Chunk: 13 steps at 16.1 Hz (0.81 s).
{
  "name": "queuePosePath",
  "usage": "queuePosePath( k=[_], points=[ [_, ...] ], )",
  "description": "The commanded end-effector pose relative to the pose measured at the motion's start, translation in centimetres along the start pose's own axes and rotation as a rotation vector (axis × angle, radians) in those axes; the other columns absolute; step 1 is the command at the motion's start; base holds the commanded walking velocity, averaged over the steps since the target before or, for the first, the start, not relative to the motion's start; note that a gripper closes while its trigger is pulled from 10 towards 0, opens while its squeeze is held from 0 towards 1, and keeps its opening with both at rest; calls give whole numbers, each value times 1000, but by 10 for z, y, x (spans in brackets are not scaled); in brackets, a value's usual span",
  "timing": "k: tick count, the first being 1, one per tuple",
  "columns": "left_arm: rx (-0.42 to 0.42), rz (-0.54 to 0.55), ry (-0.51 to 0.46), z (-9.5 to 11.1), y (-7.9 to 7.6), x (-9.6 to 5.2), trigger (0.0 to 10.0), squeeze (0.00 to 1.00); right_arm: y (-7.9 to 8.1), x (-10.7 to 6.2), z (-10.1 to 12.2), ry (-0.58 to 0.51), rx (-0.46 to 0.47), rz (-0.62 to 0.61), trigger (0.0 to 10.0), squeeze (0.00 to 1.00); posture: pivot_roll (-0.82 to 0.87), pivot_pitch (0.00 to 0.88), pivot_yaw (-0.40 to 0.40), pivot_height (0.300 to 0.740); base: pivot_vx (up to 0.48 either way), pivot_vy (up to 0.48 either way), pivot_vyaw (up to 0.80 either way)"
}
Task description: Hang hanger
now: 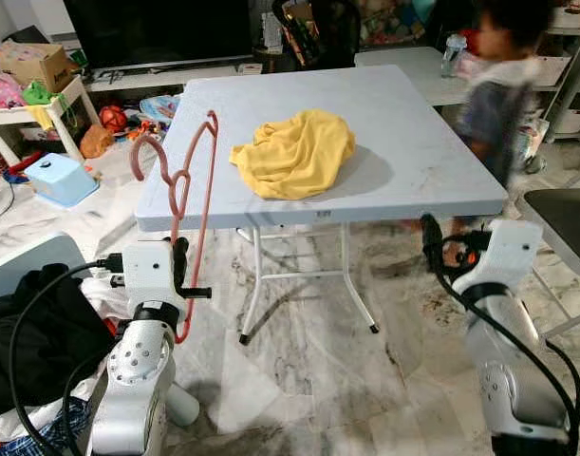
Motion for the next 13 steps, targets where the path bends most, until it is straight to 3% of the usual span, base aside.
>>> queuePosePath(
  k=[1, 7, 13],
  points=[
    [0, 7, -22, 4, 2, -1, 10000, 0, 2, 0, -1, 7, 8, 7, 10000, 0, -59, 0, 61, 740, 0, 0, 0],
    [-53, -80, -30, 10, -17, 7, 10000, 0, 11, 1, -2, 15, 23, 34, 10000, 0, -75, 0, 51, 740, 0, 0, 0],
    [-92, -291, 2, 9, -49, 1, 10000, 0, 7, 0, -5, 38, 3, 36, 10000, 0, -82, 0, 42, 740, 0, 0, -768]
  ],
)
Point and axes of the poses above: a point about 5 cm out from each wrist's last joint towards the gripper, its own x axis pointing out of the wrist towards the gripper, its own z axis along the axis of the wrist's last joint, y = z × x, the point moved 3 cm from there along x, pointing out of the wrist towards the gripper, and after that the axes turned 2 degrees about -x, right-handed, at the moved point
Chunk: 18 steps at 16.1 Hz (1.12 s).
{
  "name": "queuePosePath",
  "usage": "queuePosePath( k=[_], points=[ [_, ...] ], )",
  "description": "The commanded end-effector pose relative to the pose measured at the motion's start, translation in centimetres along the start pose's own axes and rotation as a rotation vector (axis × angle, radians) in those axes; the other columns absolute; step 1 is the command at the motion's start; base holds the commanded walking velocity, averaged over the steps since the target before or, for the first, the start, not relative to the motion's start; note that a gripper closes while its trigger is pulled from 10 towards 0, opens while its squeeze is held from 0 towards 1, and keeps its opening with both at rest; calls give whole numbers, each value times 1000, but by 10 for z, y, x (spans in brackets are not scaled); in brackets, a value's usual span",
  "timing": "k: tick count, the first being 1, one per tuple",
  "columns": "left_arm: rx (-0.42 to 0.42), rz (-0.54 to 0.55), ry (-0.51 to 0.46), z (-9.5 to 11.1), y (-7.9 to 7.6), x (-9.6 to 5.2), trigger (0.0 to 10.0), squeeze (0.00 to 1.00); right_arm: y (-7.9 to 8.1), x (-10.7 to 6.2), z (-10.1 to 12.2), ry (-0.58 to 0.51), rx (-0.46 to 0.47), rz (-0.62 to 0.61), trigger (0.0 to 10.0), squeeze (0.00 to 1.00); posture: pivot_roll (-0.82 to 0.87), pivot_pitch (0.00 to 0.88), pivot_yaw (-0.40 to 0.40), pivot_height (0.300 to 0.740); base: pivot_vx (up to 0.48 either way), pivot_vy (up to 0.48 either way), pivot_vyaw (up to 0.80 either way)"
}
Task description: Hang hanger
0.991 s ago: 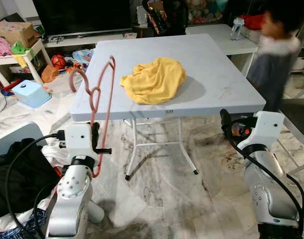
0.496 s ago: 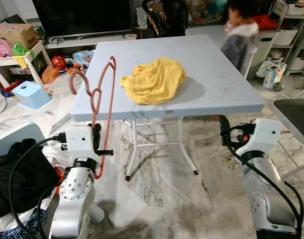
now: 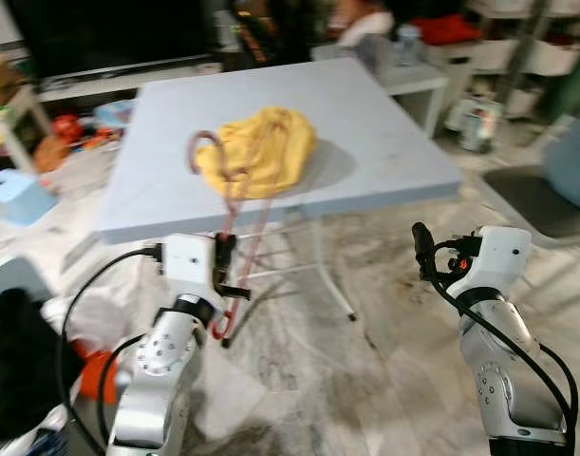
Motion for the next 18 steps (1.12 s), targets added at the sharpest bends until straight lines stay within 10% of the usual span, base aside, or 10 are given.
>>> queuePosePath(
  k=[1, 11, 14, 15, 18],
  points=[
    [5, -18, -10, 5, -1, -1, 10000, 0, 1, 0, 2, 0, -7, 4, 10000, 0, -83, 0, 41, 740, 0, 0, -769],
    [-38, -158, 114, -9, -12, -3, 10000, 0, 14, -3, -2, 26, -37, 117, 10000, 0, -82, 0, 41, 740, 0, 0, -382],
    [46, -339, 323, -37, -2, -14, 10000, 0, 23, -3, -3, 62, -179, 356, 10000, 0, -78, 0, 34, 740, 0, 0, 0],
    [106, -410, 378, -42, 3, -20, 10000, 0, 39, -23, -11, 129, -220, 646, 10000, 0, -78, 0, 35, 740, 0, 0, 0],
    [214, -566, 454, -51, 3, -35, 10000, 0, 29, -42, -20, 231, -450, 905, 10000, 0, -85, 0, 31, 740, 0, 0, 0]
  ],
)
Point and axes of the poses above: a point about 5 cm out from each wrist's last joint towards the gripper, its own x axis pointing out of the wrist towards the gripper, its own z axis along the axis of the wrist's last joint, y = z × x, the point moved 3 cm from there along x, pointing out of the wrist towards the gripper, and after that the axes turned 2 degrees about -x, right-handed, at the moved point
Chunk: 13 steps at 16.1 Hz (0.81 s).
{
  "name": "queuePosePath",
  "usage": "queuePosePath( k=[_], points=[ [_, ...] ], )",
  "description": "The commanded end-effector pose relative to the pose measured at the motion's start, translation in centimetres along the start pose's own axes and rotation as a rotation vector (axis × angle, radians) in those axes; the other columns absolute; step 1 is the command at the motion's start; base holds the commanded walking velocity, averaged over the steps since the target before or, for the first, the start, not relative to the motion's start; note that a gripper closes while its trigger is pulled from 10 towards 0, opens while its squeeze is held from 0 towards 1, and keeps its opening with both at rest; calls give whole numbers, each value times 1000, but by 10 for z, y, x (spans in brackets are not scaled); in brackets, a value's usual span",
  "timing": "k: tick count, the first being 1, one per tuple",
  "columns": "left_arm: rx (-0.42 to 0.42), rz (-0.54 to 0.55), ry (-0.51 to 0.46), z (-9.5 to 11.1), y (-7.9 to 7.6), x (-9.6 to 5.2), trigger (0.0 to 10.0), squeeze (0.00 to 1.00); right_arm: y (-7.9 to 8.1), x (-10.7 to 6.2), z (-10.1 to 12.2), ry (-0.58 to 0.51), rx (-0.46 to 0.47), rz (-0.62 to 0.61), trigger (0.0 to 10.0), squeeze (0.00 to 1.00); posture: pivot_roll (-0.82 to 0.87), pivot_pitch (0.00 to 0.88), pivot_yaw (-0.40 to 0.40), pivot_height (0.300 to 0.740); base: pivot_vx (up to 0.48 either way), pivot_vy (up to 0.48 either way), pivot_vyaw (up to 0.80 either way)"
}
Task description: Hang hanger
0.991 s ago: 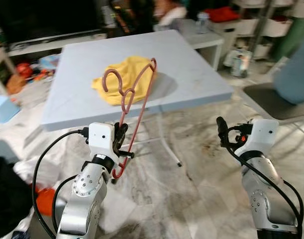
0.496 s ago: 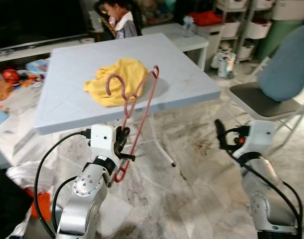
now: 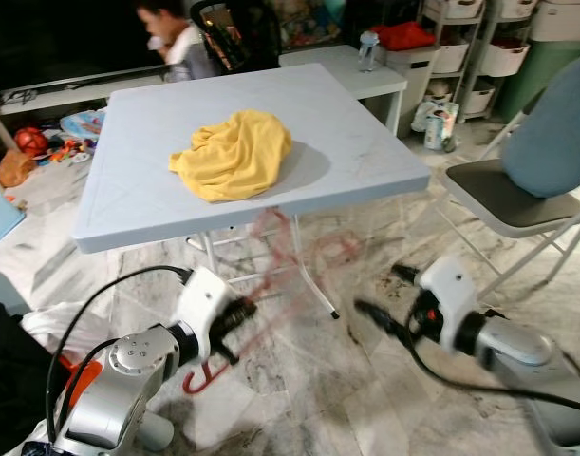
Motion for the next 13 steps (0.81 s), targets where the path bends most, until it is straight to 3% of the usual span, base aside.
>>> queuePosePath(
  k=[1, 3, 5, 9, 10, 13],
  points=[
    [63, -51, 12, 0, -5, -3, 10000, 0, 4, -1, 5, -1, -64, 87, 10000, 0, -85, 0, 31, 740, 0, 0, 0],
    [122, -114, 12, 3, -12, -3, 10000, 0, 1, -1, 6, 14, -181, 118, 10000, 0, -85, 0, 30, 740, 0, 0, 0],
    [186, -198, 9, 8, -21, -4, 10000, 0, 8, 4, 12, 10, -267, 241, 10000, 0, -86, 0, 35, 740, 0, 0, 0],
    [395, -196, -43, 30, -13, -1, 10000, 0, 6, 30, 20, 29, -396, 427, 10000, 0, -78, 0, 34, 740, 0, 0, 0],
    [404, -193, -45, 31, -12, 0, 10000, 0, 6, 31, 20, 31, -403, 431, 10000, 0, -78, 0, 34, 740, 0, 0, 0],
    [445, -204, -43, 32, -13, -1, 10000, 0, -7, 55, 27, 64, -552, 448, 10000, 0, -71, 0, 27, 740, 0, 0, 0]
  ],
)
Point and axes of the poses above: a point about 5 cm out from each wrist's last joint towards the gripper, its own x axis pointing out of the wrist towards the gripper, its own z axis along the axis of the wrist's last joint, y = z × x, the point moved 3 cm from there along x, pointing out of the wrist towards the gripper, and after that the axes turned 2 degrees about -x, right-handed, at the moved point
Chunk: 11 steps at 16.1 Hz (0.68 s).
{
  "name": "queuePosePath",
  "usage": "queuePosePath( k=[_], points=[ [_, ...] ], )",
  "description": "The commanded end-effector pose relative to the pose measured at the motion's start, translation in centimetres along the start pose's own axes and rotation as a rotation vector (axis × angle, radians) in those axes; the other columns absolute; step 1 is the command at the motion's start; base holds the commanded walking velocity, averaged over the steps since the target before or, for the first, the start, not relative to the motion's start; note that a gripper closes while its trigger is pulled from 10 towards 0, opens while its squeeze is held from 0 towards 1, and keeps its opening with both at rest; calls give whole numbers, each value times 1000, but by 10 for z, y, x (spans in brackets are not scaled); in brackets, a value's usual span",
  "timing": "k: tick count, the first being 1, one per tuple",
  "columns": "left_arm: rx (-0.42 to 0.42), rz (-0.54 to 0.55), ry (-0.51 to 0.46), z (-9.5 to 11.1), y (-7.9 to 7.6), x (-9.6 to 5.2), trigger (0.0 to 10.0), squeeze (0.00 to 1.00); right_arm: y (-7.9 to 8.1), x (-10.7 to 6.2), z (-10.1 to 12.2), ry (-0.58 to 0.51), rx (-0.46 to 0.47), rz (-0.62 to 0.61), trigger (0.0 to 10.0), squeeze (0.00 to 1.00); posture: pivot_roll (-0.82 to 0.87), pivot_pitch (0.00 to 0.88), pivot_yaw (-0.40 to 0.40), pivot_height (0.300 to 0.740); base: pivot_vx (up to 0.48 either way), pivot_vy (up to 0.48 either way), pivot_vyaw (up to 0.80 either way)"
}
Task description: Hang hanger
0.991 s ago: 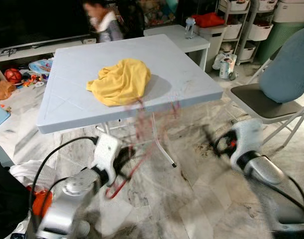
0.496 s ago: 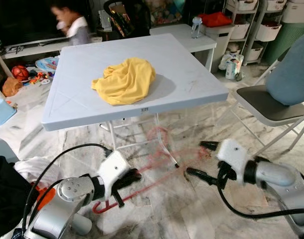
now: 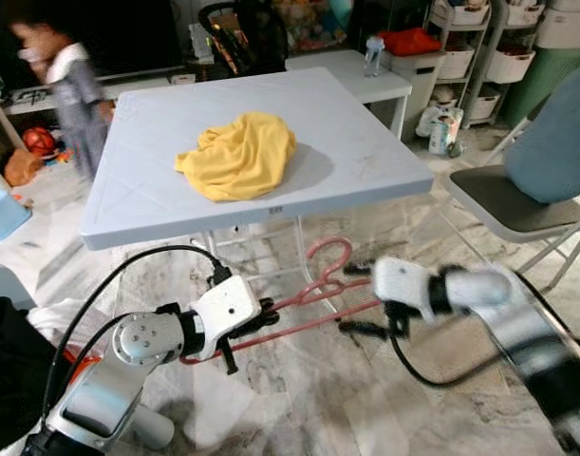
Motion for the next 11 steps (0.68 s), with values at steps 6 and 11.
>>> queuePosePath(
  k=[6, 11],
  points=[
    [71, -18, 3, -3, -2, 1, 10000, 0, -14, 0, -14, 120, -159, 132, 0, 0, -63, 0, 13, 740, 0, 0, 0],
    [86, -39, 0, -4, -6, 2, 10000, 0, -23, -15, -32, 241, -188, 180, 0, 0, -67, 0, 9, 740, 0, 0, 0]
  ],
)
Point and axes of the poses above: a point about 5 cm out from each wrist's last joint towards the gripper, its own x axis pointing out of the wrist towards the gripper, its own z axis along the axis of the wrist's last joint, y = z × x, the point moved 3 cm from there along x, pointing out of the wrist towards the gripper, and after that the axes turned 2 degrees about -x, right-handed, at the moved point
